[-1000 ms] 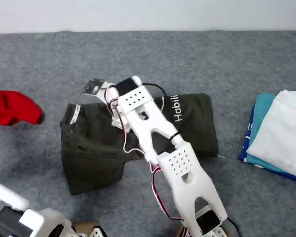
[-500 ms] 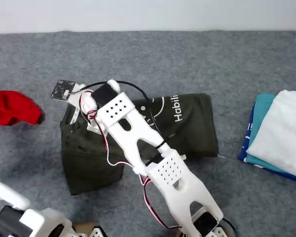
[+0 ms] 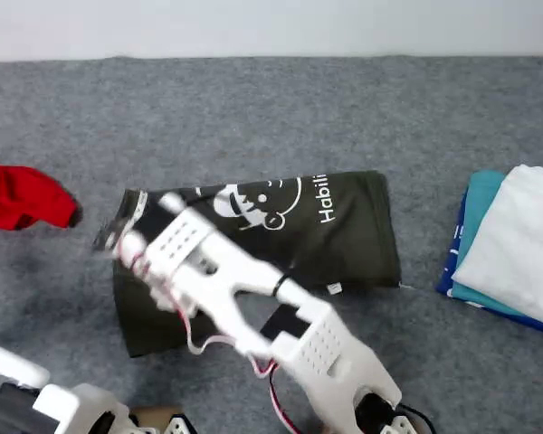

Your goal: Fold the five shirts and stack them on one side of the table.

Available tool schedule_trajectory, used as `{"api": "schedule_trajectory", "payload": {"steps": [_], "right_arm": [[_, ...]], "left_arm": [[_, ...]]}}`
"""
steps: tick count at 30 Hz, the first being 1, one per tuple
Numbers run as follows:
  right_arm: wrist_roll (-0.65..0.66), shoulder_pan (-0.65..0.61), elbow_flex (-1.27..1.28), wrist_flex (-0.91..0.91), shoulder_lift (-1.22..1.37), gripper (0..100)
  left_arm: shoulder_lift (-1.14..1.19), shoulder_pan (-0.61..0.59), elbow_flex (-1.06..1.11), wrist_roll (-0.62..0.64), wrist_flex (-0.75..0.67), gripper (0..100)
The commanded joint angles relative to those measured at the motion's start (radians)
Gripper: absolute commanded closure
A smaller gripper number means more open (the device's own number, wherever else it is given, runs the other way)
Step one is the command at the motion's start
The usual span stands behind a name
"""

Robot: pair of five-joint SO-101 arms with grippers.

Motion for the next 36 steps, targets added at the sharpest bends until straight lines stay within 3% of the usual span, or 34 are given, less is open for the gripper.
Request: {"api": "schedule_trajectory", "payload": {"steps": [1, 5, 13, 21, 36], "right_arm": [[-0.012, -0.111, 0.002, 0.019, -0.079, 81.3], [-0.012, -0.174, 0.003, -0.03, -0.021, 81.3], [0.0, -0.151, -0.002, -0.079, 0.12, 82.0], [0.11, -0.13, -0.002, -0.082, 0.139, 98.7], [0.146, -0.041, -0.058, -0.038, 0.007, 98.8]], "left_arm": [[-0.043, 0.014, -0.002, -0.008, -0.014, 99], [-0.044, 0.011, -0.002, -0.008, -0.014, 99], [-0.044, 0.009, -0.002, -0.008, -0.012, 99], [-0.044, 0.009, -0.002, -0.008, -0.012, 99], [-0.044, 0.009, -0.002, -0.008, -0.012, 99]]}}
